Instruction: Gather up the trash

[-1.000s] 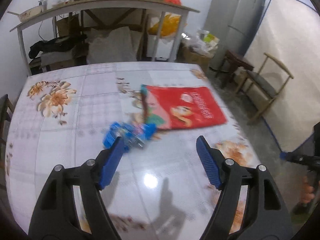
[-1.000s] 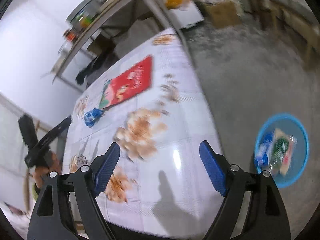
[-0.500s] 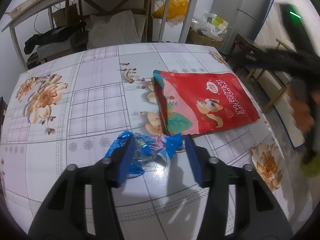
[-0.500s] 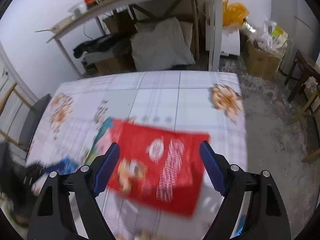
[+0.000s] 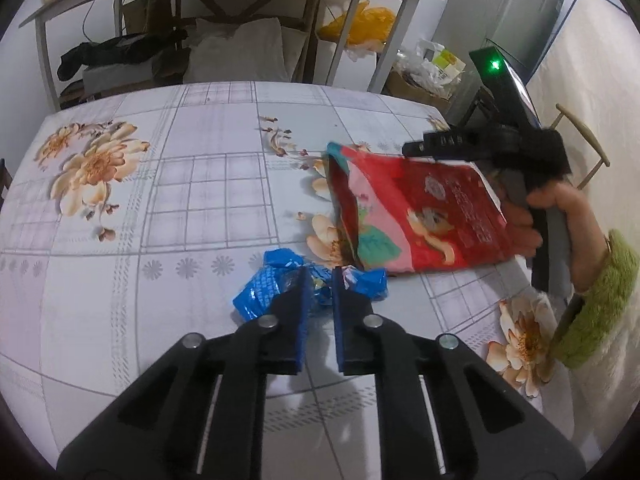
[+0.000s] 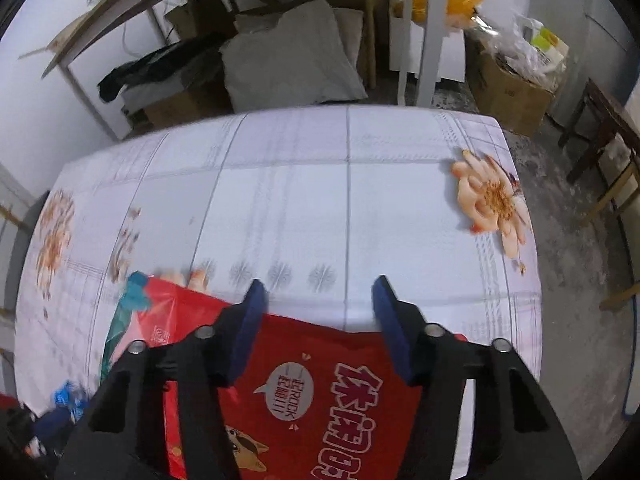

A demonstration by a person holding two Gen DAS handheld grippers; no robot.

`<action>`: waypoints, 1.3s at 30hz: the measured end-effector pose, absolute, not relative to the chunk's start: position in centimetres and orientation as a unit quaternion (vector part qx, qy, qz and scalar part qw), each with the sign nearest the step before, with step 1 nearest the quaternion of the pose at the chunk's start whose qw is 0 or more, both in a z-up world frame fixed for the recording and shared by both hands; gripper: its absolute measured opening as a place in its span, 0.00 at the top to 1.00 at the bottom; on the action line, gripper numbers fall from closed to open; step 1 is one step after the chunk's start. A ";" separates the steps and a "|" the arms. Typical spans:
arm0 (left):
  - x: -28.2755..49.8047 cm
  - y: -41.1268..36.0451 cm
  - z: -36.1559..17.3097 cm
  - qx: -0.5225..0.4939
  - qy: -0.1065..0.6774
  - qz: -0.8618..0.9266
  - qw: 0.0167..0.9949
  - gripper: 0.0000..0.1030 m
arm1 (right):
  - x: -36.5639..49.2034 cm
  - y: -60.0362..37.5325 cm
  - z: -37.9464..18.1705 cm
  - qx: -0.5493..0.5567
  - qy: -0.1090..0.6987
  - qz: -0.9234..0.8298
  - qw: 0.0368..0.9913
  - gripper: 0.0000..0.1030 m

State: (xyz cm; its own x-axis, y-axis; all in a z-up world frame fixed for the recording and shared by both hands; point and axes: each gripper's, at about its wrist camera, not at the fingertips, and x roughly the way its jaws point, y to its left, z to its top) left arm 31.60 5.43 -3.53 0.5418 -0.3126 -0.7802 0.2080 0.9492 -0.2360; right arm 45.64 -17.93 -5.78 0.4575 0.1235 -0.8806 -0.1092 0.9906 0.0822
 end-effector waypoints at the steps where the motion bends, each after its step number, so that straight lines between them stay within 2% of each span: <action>1: 31.4 5.3 -3.6 -0.063 0.456 -0.152 0.875 0.93 | 44.7 -17.7 -5.8 -0.003 0.517 0.066 0.853 0.57; 4: 30.3 4.7 -3.6 -0.076 0.460 -0.165 0.869 0.94 | 42.3 -17.3 -5.5 -0.021 0.518 0.064 0.853 0.60; 11: 26.2 4.6 -3.8 -0.106 0.468 -0.177 0.860 0.94 | 34.1 -18.7 -5.1 -0.001 0.526 0.056 0.849 0.61; 23: 15.1 5.9 -4.5 -0.152 0.472 -0.191 0.847 0.94 | 19.4 -22.5 -5.0 0.172 0.511 0.060 0.840 0.61; 31: 10.9 7.6 -3.5 -0.155 0.451 -0.190 0.858 0.94 | 15.8 -23.7 -5.4 0.229 0.499 0.054 0.834 0.61; 39: 12.0 2.5 -3.1 -0.110 0.446 -0.249 0.852 0.90 | 13.6 -23.1 -5.6 0.247 0.504 0.082 0.824 0.60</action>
State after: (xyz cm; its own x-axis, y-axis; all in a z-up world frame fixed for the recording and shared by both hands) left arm 12.01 2.49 -3.12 0.4777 -0.5229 -0.7060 0.3263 0.8517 -0.4101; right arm 13.63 -23.14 -5.61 0.4792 0.3843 -0.7891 0.1126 0.8647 0.4895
